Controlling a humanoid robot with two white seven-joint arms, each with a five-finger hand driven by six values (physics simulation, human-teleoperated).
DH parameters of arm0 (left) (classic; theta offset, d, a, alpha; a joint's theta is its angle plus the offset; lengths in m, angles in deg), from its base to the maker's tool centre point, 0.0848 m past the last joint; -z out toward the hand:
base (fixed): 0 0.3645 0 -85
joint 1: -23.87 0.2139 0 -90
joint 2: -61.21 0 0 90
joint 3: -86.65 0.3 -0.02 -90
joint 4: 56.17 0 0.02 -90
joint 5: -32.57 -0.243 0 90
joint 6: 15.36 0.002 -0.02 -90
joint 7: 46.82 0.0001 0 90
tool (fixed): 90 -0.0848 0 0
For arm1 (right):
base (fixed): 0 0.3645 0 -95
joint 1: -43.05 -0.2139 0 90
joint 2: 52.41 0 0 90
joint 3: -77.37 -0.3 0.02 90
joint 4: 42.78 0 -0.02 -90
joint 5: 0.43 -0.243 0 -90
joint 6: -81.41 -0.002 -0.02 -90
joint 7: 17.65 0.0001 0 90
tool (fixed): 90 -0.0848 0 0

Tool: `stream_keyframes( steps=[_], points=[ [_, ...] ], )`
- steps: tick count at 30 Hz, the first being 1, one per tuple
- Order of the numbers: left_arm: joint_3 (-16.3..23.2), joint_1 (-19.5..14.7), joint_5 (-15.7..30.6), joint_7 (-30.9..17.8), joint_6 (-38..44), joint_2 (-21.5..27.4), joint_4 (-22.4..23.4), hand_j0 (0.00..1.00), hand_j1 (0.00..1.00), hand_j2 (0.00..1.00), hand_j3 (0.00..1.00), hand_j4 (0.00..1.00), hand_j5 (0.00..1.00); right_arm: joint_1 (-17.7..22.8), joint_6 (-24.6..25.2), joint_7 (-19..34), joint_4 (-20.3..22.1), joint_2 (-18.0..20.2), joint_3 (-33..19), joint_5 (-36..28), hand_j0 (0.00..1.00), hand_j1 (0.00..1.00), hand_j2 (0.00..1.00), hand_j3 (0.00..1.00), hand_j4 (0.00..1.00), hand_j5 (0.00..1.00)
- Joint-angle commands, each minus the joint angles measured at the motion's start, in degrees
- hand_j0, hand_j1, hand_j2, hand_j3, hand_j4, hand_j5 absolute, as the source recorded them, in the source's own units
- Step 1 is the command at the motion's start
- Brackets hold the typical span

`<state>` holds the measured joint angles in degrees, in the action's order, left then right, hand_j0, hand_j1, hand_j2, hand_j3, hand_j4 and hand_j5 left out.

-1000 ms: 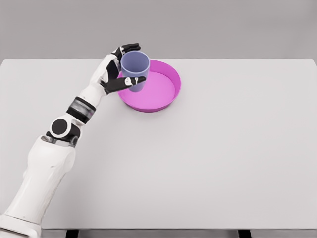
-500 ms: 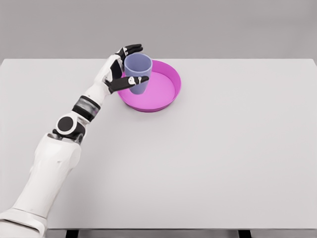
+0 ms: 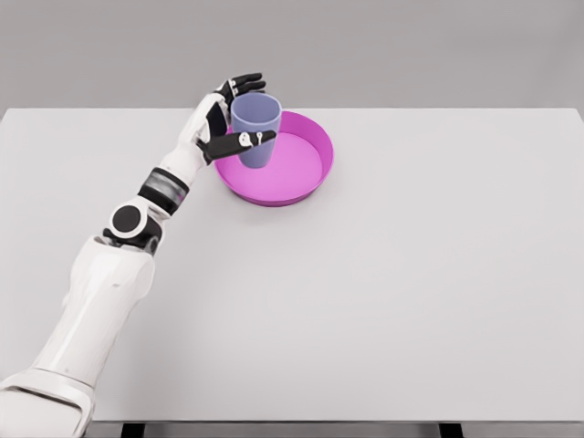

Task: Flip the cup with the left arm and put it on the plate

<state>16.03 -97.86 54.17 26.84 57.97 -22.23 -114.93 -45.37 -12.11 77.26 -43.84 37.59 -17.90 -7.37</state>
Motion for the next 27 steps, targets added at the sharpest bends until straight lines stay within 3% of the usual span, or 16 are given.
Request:
stream_keyframes(
  steps=[1,27],
  points=[
    [0.0,0.0,0.2,0.0,-0.7,-0.3,0.9,0.78,0.78,0.78,0.78,0.78,0.78,0.0,0.0,0.0,0.0,0.0,0.0,0.0,1.00,1.00,1.00,1.00,1.00,1.00],
    [0.0,-0.2,0.0,0.0,-4.4,-2.2,5.1,0.81,0.81,0.81,0.81,0.81,0.81,0.0,0.0,0.0,0.0,0.0,0.0,0.0,1.00,1.00,1.00,1.00,1.00,1.00]
  ],
)
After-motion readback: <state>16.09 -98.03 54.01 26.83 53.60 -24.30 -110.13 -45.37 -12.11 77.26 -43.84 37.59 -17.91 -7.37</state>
